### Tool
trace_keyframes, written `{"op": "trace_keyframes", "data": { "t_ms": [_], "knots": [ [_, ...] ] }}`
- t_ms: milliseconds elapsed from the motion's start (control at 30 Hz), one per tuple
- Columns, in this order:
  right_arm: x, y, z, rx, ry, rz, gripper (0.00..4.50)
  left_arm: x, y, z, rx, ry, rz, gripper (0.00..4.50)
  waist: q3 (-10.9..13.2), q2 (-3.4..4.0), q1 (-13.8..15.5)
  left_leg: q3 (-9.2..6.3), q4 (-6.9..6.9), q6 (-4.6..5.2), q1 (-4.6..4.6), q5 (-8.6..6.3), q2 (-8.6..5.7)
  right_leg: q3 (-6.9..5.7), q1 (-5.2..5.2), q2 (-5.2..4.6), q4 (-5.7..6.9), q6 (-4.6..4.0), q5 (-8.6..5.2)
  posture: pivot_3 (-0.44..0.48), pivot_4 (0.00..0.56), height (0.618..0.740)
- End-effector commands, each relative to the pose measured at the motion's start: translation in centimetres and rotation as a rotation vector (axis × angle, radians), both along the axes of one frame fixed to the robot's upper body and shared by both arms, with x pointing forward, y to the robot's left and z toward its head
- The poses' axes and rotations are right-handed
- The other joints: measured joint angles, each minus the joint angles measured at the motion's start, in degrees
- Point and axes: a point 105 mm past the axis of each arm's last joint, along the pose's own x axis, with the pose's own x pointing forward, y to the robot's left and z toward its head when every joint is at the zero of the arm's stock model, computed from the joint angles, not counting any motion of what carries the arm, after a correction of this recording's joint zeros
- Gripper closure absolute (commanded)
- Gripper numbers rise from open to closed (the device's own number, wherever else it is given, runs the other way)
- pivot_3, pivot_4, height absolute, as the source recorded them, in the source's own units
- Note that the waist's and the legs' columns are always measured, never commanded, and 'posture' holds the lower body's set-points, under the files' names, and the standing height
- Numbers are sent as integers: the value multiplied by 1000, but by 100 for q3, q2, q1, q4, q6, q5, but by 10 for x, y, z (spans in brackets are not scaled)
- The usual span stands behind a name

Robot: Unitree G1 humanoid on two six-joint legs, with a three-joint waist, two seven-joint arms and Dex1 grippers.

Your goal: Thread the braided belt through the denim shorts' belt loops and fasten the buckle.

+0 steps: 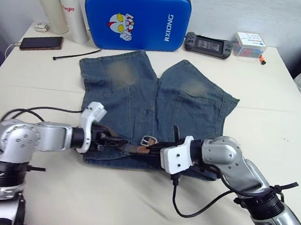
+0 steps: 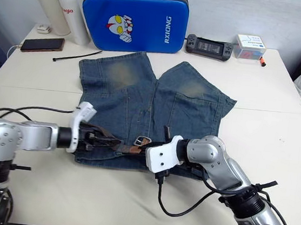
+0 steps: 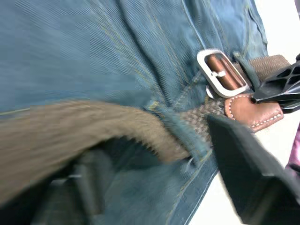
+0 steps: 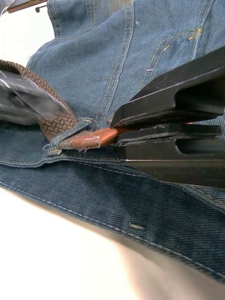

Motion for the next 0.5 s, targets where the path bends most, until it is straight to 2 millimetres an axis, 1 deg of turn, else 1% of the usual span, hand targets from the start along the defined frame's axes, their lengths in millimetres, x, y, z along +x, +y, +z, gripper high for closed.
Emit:
{"op": "trace_keyframes", "data": {
  "t_ms": [33, 133, 200, 267, 367, 433, 500],
  "knots": [
    [1, -2, 24, 59, 0, 13, 4500, -21, 3, 24, 4, -56, -95, 66, 0, 0, -31, -1, -1, 0, 0, 0, -1, 0, 0, -2, 2, 0, 0, 0, 150, 725],
    [1, -4, 39, 82, 22, 21, 4500, -34, 2, 34, 9, -71, -154, 66, 0, 0, -17, -7, 0, 0, 0, 0, -3, -1, 3, -7, 1, -1, 0, 0, 150, 725],
    [-2, -5, 48, 92, 60, 41, 4500, -48, -4, 39, 13, -74, -232, 66, 0, 0, -19, -8, 3, 0, -2, 0, -4, 0, 3, -7, 1, -1, 0, 0, 150, 725],
    [-5, -6, 52, 89, 98, 60, 4500, -57, -9, 40, 14, -75, -289, 66, 0, 0, -30, -9, 0, -1, -1, -1, -4, 0, 3, -8, 1, -1, 0, 0, 150, 725],
    [-4, -9, 56, 87, 141, 60, 4500, -61, -12, 36, 29, -70, -311, 66, 0, 0, -50, -12, -1, -1, -1, -1, -3, -1, 3, -8, 1, -2, -1, 0, 150, 725],
    [-2, -13, 61, 85, 156, 52, 4500, -59, -12, 34, 39, -75, -298, 66, 0, 0, -59, -12, -2, -1, -1, -1, -3, 0, 3, -7, 1, -2, -1, 0, 150, 725],
    [0, -17, 65, 76, 164, 46, 4500, -59, -13, 38, 23, -87, -308, 66, 0, 0, -57, -11, -2, -2, -2, -1, -3, -1, 2, -6, 1, -3, -1, 0, 150, 725]
  ]
}}
